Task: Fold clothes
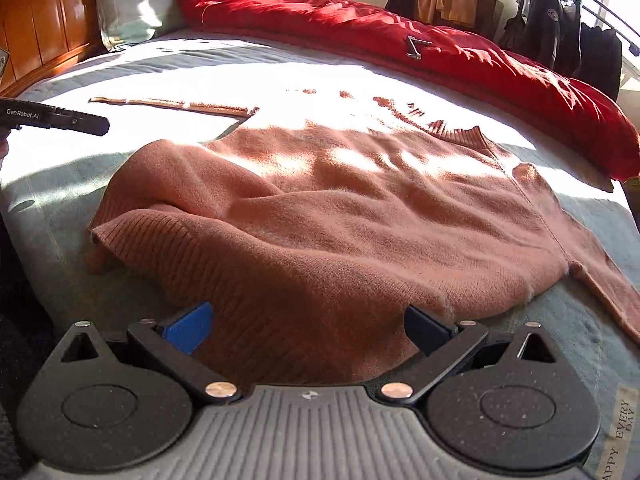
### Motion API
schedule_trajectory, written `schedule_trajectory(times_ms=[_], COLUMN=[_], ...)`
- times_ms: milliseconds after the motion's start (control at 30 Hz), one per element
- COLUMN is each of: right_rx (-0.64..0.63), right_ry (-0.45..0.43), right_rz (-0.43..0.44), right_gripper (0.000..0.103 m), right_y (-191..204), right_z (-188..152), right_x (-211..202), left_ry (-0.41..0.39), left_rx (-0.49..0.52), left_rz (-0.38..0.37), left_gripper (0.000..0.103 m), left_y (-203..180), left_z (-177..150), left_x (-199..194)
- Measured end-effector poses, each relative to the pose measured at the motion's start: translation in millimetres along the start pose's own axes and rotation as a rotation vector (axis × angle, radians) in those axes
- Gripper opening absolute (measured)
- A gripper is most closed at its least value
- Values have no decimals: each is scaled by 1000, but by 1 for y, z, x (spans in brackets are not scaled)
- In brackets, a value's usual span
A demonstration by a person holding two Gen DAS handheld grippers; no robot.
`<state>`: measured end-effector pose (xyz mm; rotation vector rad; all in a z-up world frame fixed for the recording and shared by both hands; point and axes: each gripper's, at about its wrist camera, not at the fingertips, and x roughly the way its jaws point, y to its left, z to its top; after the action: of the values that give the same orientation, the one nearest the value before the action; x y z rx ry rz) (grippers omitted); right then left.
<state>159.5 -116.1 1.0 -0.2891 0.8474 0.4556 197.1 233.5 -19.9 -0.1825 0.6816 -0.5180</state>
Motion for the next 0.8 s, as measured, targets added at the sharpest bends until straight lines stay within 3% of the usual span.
schedule_trajectory(times_ms=[33,100,167,267,567,700,800], right_rx=[-1,-1,8,58,248,309,320], right_ry=[-1,-3,-3,0,-4,-25,-42], right_rz=[-4,-23,-45,-95,-229,-226,-206], right_gripper=[103,103,103,103,103,103,103], right_y=[2,4,6,2,-22,-43,-66], right_z=[1,2,1,-7,-55,-78,-92], right_x=[-3,-8,-14,-25,-58,-64,-60], left_ry=[-1,6,15,39,124,193,264], left_rx=[18,67,127,246,500,517,536], left_rz=[-21,-75,-127,-193,-415,-521,-505], left_gripper=[14,30,54,70,73,77,77], left_y=[-4,-17,-33,-64,-169,-214,-248], left_z=[2,8,13,19,24,14,-6], left_x=[3,13,25,48,110,128,144])
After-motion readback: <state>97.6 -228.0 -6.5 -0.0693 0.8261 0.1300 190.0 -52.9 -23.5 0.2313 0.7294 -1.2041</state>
